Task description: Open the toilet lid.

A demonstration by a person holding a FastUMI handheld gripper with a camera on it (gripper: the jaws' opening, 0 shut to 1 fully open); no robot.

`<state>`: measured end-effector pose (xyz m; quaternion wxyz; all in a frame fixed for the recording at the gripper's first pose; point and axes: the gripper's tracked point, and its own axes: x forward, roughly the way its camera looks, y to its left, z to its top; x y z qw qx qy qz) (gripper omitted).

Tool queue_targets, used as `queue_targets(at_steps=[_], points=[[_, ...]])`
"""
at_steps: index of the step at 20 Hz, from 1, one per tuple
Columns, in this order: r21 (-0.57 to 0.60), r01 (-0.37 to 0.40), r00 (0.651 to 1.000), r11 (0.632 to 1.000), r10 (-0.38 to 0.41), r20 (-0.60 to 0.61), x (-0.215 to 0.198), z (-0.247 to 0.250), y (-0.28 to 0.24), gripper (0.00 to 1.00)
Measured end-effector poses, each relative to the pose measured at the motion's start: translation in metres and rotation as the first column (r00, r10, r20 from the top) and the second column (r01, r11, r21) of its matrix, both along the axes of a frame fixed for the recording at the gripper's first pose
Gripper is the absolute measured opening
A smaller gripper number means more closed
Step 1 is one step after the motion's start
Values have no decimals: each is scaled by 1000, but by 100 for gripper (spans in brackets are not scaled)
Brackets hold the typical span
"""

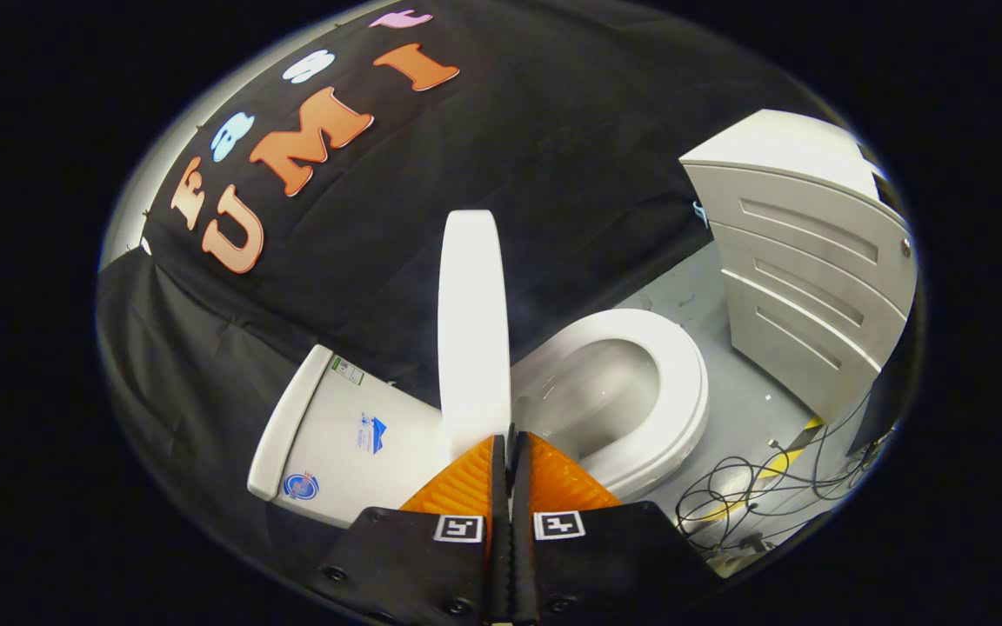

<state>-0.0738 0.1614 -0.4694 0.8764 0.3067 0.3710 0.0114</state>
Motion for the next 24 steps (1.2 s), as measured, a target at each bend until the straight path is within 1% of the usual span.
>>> queue_targets(at_steps=[3,8,12,16,24], points=[[-47,-24,1000,999,23,-16,3,13,13,8],[-119,-62,998,991,63,0,4,37,42,8],[-162,-68,997,984,71,12,5,51,62,8],[-238,-99,994,966,107,24,6,63,84,8],[-321,-136,986,937,160,52,5,79,122,8]])
